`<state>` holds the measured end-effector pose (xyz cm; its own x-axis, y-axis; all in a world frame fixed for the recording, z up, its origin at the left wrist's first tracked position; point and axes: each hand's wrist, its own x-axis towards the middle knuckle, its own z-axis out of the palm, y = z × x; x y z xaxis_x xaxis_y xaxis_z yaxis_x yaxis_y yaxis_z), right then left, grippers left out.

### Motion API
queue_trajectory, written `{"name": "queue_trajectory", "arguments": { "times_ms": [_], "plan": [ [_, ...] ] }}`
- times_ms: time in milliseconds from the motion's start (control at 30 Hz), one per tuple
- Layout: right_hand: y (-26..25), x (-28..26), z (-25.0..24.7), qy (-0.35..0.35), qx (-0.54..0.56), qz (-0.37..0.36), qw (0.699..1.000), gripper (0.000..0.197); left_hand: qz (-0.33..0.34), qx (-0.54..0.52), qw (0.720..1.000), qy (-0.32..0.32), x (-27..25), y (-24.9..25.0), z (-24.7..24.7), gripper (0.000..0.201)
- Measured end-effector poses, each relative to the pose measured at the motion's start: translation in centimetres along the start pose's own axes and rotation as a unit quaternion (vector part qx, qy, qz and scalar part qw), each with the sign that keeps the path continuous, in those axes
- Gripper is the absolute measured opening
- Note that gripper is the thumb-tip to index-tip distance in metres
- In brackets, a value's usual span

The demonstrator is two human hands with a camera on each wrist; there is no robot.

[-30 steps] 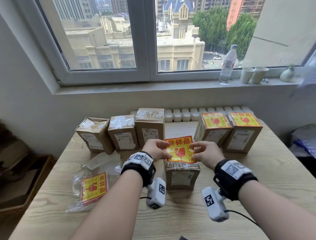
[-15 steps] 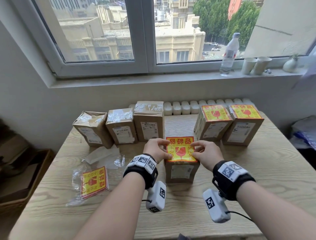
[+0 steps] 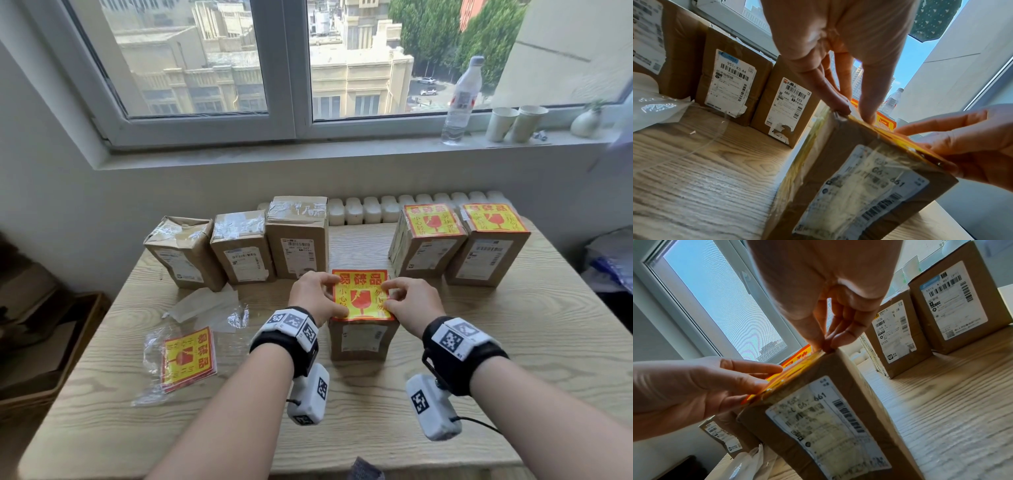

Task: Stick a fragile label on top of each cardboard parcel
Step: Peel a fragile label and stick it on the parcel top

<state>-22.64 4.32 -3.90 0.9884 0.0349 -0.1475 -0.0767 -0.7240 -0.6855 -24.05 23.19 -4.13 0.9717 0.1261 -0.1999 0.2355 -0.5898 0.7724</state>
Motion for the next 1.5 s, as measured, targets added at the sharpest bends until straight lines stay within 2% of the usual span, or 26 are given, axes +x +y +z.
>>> {"name": "queue_trajectory", "arguments": {
  "times_ms": [267,433,600,667,767,867,967,1067,1200,1300,1400,1500],
  "plan": [
    [0.0,0.1,0.3,0.006,-0.013,-0.001,1.0,0.031,0.008,0.068,0.998,0.017,0.1,0.0,0.5,0.073],
    [0.0,0.2,0.3,-0.001,-0.025,-0.003,1.0,0.035,-0.024,0.1,0.994,0.026,0.2,-0.9,-0.1,0.076],
    [-0.3,0.3,0.0,0.003,-0.101,-0.03,0.994,0.056,-0.01,0.1,0.995,0.005,0.5,-0.4,-0.3,0.081],
    [-0.5,0.6,0.1,-0.033,-0.147,-0.06,0.987,0.07,0.002,0.101,0.994,-0.026,0.7,0.2,-0.4,0.083],
    [-0.8,1.1,0.4,-0.116,-0.188,-0.062,0.973,0.091,0.005,0.14,0.986,-0.09,1.0,1.1,-0.3,0.084],
    [-0.5,1.6,0.1,-0.146,-0.193,-0.046,0.969,0.094,-0.004,0.192,0.973,-0.125,1.4,1.0,-0.1,0.086],
    [0.1,1.7,-0.5,-0.153,-0.176,-0.033,0.972,0.097,-0.018,0.155,0.981,-0.117,1.6,-0.2,-0.6,0.096],
    [1.1,1.8,-1.0,-0.134,-0.117,0.002,0.984,0.099,-0.076,0.071,0.989,-0.107,1.5,-1.3,-1.8,0.104],
    [2.2,1.8,-1.0,-0.123,-0.028,0.057,0.99,0.091,-0.162,-0.067,0.975,-0.134,1.0,-1.1,-2.3,0.09],
    [1.8,1.5,-0.8,-0.138,0.014,0.09,0.986,0.074,-0.183,-0.117,0.964,-0.155,1.0,0.1,-1.1,0.054],
    [1.2,1.6,-1.4,-0.12,-0.001,0.083,0.989,0.057,-0.173,-0.117,0.971,-0.115,1.4,1.3,-0.1,0.026],
    [1.1,2.1,-2.4,-0.105,0.013,0.074,0.992,0.052,-0.177,-0.137,0.969,-0.103,2.0,2.2,0.3,0.033]
  ]
}}
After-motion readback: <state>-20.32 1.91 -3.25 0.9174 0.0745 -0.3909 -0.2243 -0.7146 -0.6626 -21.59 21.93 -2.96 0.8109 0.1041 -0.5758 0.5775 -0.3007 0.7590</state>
